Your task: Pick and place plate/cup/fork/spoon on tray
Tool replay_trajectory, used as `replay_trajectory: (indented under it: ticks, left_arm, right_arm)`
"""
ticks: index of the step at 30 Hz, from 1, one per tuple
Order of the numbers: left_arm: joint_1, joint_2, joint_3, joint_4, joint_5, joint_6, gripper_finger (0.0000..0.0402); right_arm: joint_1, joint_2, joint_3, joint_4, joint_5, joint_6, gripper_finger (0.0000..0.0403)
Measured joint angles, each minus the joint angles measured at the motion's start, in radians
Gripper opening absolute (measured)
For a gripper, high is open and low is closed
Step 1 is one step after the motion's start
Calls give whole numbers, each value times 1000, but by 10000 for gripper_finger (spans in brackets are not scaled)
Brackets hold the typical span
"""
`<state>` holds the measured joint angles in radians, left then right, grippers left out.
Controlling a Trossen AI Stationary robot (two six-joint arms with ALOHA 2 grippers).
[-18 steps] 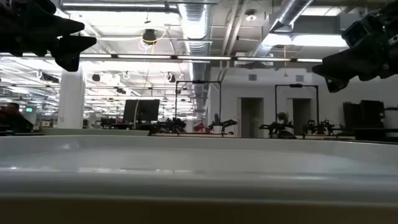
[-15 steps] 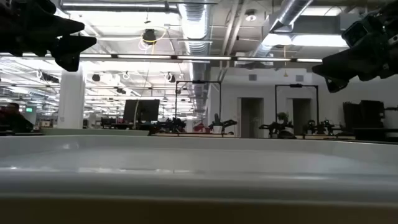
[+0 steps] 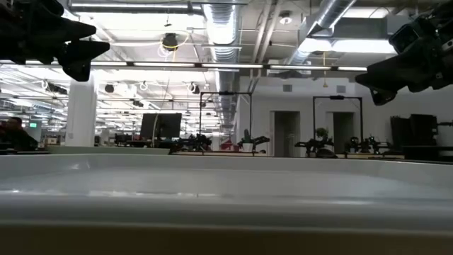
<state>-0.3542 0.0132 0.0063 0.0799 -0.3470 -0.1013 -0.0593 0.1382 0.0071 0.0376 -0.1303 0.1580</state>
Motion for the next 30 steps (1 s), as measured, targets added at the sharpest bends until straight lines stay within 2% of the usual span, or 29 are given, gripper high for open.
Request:
replay_trajectory:
  ticks: [27, 30]
  left_arm:
    - [0, 0, 0, 0, -1, 1, 180]
    - [0, 0, 0, 37, -94, 29, 180]
  right_arm:
    - [0, 0, 0, 0, 0, 0, 169]
    - [0, 0, 0, 0, 0, 0, 169]
